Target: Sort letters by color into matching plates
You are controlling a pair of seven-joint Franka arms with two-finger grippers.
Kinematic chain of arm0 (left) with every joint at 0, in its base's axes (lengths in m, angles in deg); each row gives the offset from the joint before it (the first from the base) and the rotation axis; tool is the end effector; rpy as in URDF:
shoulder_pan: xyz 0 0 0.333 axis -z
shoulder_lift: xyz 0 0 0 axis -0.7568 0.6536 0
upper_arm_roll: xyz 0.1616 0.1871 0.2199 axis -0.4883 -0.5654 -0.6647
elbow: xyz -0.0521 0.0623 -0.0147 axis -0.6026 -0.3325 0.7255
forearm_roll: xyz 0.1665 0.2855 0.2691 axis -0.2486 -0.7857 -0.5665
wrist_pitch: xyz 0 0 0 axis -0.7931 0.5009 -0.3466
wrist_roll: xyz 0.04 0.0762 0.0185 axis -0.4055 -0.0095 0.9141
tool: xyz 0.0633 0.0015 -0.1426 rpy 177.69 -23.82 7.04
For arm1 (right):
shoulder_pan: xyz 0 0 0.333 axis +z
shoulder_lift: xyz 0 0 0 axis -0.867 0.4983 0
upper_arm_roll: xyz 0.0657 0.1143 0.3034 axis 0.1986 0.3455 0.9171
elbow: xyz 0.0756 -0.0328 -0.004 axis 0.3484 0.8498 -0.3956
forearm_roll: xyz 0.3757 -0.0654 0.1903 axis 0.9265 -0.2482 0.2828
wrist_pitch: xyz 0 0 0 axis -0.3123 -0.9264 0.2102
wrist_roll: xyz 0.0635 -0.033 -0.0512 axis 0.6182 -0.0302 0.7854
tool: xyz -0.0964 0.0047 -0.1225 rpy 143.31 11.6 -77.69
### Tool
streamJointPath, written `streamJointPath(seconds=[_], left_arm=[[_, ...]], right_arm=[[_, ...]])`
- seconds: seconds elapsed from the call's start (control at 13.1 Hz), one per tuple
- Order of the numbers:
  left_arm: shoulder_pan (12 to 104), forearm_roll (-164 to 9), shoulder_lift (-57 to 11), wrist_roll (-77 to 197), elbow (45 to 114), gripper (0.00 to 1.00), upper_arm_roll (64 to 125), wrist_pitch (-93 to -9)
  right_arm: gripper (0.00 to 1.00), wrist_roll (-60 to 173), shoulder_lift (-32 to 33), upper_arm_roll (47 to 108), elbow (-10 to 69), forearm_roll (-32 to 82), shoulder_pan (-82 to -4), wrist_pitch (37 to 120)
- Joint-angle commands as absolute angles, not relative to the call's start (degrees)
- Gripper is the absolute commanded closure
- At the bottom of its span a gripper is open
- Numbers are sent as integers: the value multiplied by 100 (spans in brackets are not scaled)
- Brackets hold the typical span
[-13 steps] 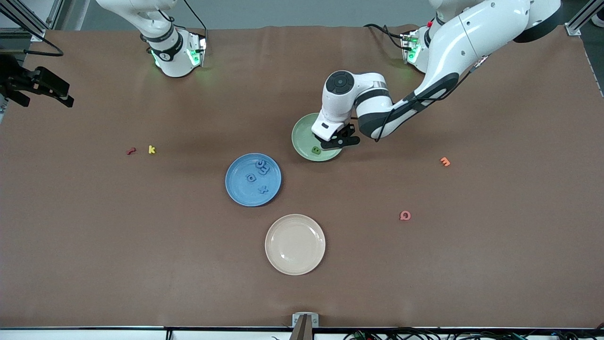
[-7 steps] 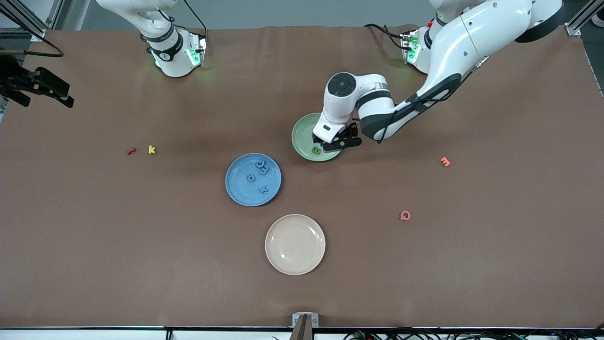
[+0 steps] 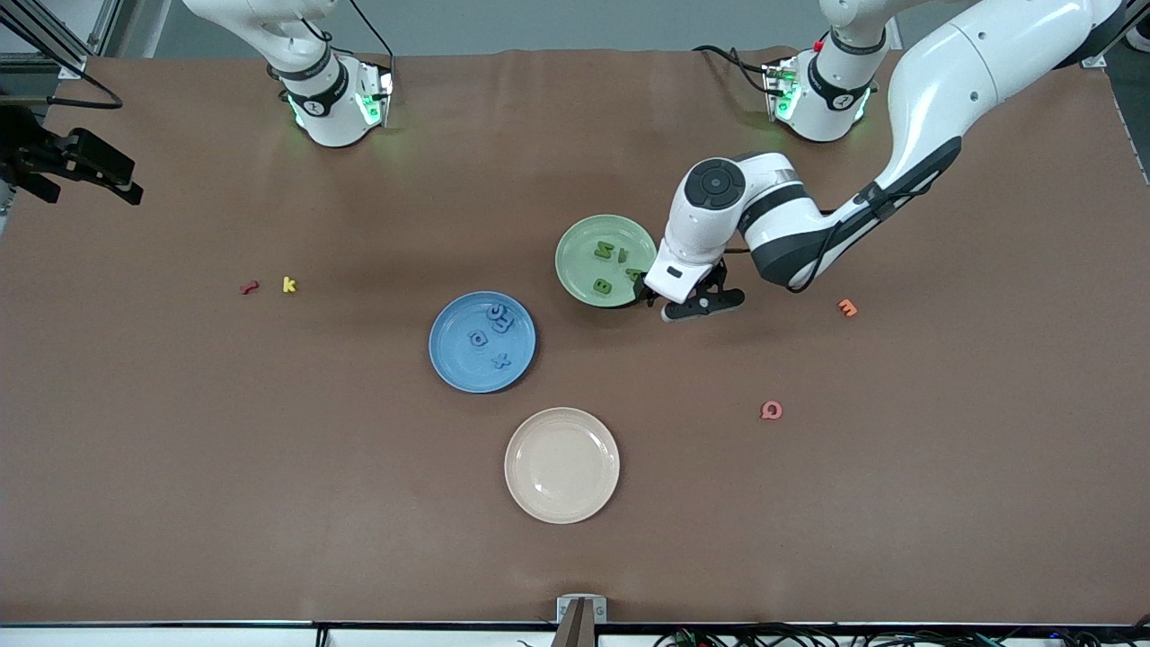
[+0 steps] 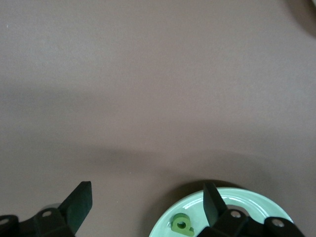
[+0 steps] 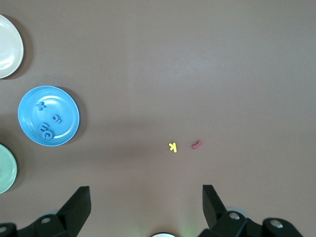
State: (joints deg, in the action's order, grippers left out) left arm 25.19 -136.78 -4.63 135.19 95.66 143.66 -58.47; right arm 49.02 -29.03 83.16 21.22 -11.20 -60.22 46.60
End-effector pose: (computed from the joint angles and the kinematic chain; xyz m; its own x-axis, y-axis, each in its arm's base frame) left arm 0.4885 -0.3835 0.2116 0.9767 0.2145 0.0098 0.2143 -0.9766 0.0178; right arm 0.5429 0.0018 0.6327 0.9990 -0.0363 -0.0261 -0.0365 -0.9993 -0.0076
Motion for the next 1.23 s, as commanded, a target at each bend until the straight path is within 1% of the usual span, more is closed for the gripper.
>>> streamJointPath(seconds=[0.0, 0.15, 0.23, 0.31, 0.54, 0.61, 0.84, 1.0, 1.15], left_arm=[[2266, -13534, -545, 13384, 9442, 1, 14412, -5722], [2106, -13159, -676, 12649, 9442, 1, 14431, -5722], [2010, -12800, -964, 12202, 9442, 1, 14334, -5740], [1983, -12230, -1254, 11597, 9433, 1, 14133, -5740], [2027, -10148, -2466, 9243, 9477, 1, 13343, -5766], [2036, -9681, -2748, 8722, 9494, 1, 13158, -5766], [2018, -9071, -3381, 7788, 9556, 1, 12674, -5766], [2009, -8431, -3891, 6823, 9714, 1, 12244, -5731], [1966, -8138, -4182, 6188, 9732, 1, 11795, -5644]], right_arm=[[0, 4819, -3052, 8303, 2271, -985, -6012, 4685], [0, 4828, -3052, 8303, 2280, -985, -6029, 4677], [0, 4828, -3052, 8303, 2280, -985, -6029, 4676], [0, 4828, -3052, 8303, 2280, -985, -6029, 4676], [0, 4828, -3052, 8303, 2280, -985, -6011, 4659], [0, 4828, -3052, 8303, 2297, -985, -6011, 4659], [0, 4828, -3052, 8303, 2306, -985, -6029, 4615], [0, 4837, -3052, 8303, 2306, -985, -6020, 4606], [0, 4872, -3052, 8303, 2297, -1064, -6020, 4641]])
